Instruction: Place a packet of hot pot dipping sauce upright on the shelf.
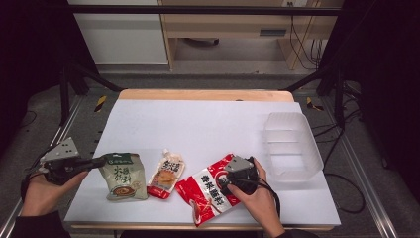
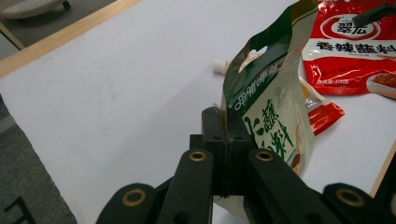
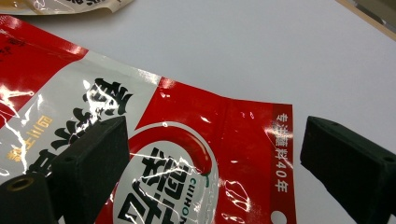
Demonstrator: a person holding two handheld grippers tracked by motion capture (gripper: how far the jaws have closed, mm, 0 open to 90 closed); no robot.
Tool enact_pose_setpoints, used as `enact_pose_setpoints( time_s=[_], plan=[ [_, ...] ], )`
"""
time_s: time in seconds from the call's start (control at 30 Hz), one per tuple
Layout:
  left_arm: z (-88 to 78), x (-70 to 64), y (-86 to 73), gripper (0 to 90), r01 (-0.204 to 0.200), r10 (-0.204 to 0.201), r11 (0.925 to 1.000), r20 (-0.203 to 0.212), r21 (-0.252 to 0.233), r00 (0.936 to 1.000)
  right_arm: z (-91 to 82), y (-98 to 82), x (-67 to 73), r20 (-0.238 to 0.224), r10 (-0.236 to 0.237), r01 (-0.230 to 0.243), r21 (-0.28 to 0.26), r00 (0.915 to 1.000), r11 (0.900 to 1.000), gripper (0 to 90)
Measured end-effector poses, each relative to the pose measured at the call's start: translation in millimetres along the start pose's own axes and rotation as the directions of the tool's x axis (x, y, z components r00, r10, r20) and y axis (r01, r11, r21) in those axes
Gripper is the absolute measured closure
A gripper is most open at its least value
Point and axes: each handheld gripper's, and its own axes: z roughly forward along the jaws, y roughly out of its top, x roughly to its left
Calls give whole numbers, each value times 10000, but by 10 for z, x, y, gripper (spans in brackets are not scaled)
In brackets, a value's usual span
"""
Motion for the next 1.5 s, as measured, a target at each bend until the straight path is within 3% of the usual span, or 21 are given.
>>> enact_pose_setpoints(
  time_s=[0.17, 0.5, 0.7, 0.87, 1.0, 1.17, 1.37, 1.5],
  plan=[
    [-71, -149, 180, 900, -598, 602, 9981, -277, 172, 9978, 9, 9, 27, -96, -48, 48, 24, 9999, 10000, 86],
    [-111, -255, 301, 900, -1229, 1231, 9917, -29, 375, 9924, 2, 8, 22, -70, -11, 11, -27, 10000, 10000, 86],
    [-232, -266, 335, 900, -1198, 1197, 9926, -67, -177, 9928, -3, 8, 24, -88, -52, 51, -33, 9999, 10000, 85],
    [-325, -310, 396, 900, -1356, 1366, 9881, 91, -728, 9906, 12, 7, 22, -82, -15, 15, 35, 10000, 10000, 84],
    [-332, -325, 422, 900, -1345, 1345, 9873, -54, -842, 9909, 9, 7, 30, -63, -13, 13, 32, 10000, 10000, 84],
    [-247, -342, 472, 900, -1331, 1312, 9880, -295, -783, 9909, 10, 12, 42, -119, -25, 25, 58, 9999, 10000, 81],
    [-91, -389, 573, 900, -1510, 1510, 9857, -46, -753, 9885, -1, 27, 68, -337, -6, 8, 66, 9994, 10000, 80],
    [31, -449, 699, 900, -1795, 1812, 9812, 194, -705, 9833, -65, 98, 90, -522, -284, 277, -145, 9982, 9995, 88]
  ],
)
